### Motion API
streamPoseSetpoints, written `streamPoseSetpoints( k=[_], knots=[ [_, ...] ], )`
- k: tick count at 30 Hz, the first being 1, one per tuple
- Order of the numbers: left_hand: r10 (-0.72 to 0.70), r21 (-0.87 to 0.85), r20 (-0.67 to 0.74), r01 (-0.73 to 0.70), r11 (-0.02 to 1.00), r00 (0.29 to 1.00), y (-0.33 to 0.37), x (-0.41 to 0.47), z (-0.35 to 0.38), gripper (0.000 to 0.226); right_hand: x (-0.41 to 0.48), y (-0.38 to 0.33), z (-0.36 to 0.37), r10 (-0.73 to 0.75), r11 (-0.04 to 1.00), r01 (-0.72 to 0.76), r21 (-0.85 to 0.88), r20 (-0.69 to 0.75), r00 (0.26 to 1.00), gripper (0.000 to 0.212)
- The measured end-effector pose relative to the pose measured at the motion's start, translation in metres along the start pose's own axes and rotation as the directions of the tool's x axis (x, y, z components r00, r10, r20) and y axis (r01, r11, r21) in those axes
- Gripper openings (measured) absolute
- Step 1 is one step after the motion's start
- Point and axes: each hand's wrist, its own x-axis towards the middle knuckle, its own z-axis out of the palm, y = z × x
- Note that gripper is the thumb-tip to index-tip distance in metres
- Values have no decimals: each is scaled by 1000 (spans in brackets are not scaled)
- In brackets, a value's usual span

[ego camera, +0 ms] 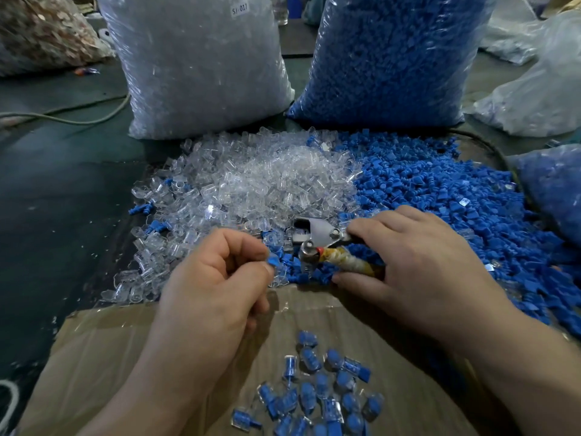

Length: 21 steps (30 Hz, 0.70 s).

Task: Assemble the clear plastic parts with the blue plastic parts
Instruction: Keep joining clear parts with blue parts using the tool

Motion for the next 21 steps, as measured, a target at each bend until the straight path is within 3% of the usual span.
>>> streamPoseSetpoints(
  k=[5,10,14,16,18,20,21],
  knots=[
    [-41,55,35,39,998,999,3,-4,9,27,10,1,4,50,997,-47,-55,68,996,71],
    [-13,55,53,10,998,999,1,-8,13,23,-2,-17,-4,-62,990,82,113,-173,983,46],
    [137,183,49,-143,973,989,-4,-12,14,13,-8,-38,-1,-240,958,261,118,-167,956,23],
    [214,238,56,-221,946,975,-1,-14,13,8,-8,-36,-2,-251,953,276,128,-179,951,12],
    [249,257,46,-252,933,967,2,-15,12,10,-10,-33,-4,-213,954,240,181,-159,964,14],
    [191,192,23,-192,962,981,6,-13,12,12,-11,-35,-5,-191,951,221,215,-155,969,11],
    [127,141,37,-131,981,991,8,-13,11,24,-11,-37,-5,-203,947,236,217,-164,965,7]
  ],
)
